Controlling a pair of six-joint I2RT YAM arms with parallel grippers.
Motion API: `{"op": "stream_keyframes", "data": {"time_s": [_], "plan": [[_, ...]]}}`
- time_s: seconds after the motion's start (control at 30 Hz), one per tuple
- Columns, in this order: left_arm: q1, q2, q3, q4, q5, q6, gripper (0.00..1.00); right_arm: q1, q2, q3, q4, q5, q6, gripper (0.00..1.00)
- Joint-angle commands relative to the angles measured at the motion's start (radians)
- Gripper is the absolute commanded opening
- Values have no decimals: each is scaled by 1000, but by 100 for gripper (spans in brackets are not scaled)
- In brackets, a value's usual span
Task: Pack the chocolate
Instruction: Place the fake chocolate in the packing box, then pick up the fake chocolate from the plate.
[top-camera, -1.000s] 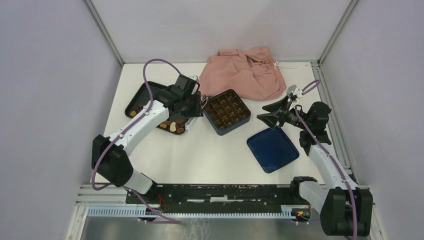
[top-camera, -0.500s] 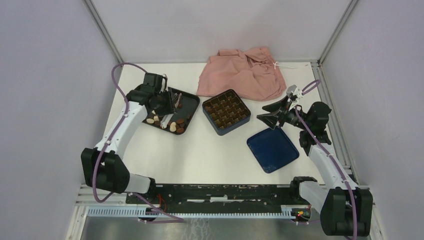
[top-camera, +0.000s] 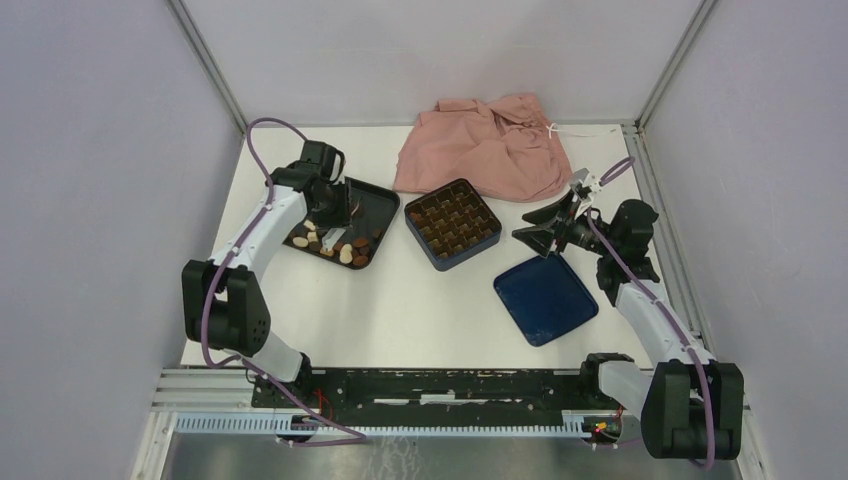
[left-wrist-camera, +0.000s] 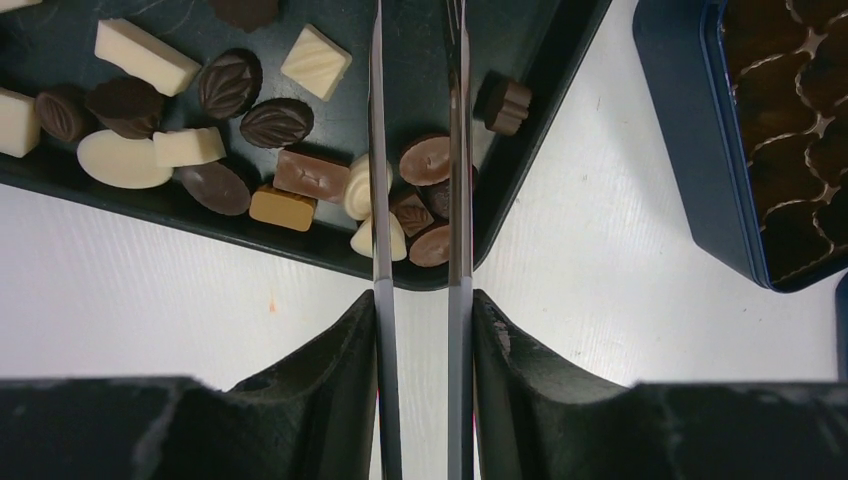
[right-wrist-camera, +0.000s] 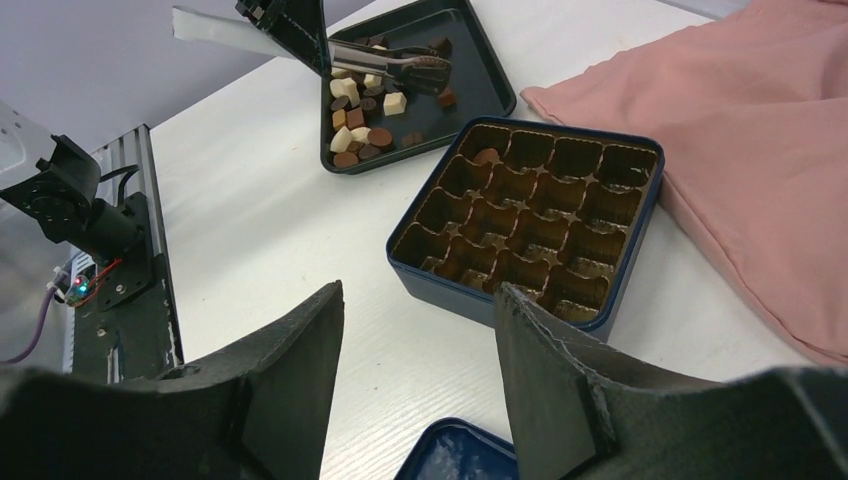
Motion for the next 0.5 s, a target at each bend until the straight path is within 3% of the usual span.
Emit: {"op": "stream_keyframes", "data": {"time_s": [0.0,0.3,0.47], "plan": [[6,-30,49,23,-32,52,42,2,9,49,9,-22,-20,62],[6,-18,40,55,-103,58,45,2,0,59,-48,-6,-94,63],[7,4,44,67,-75,64,45,1,5,60,-57,1,-112,63]]}}
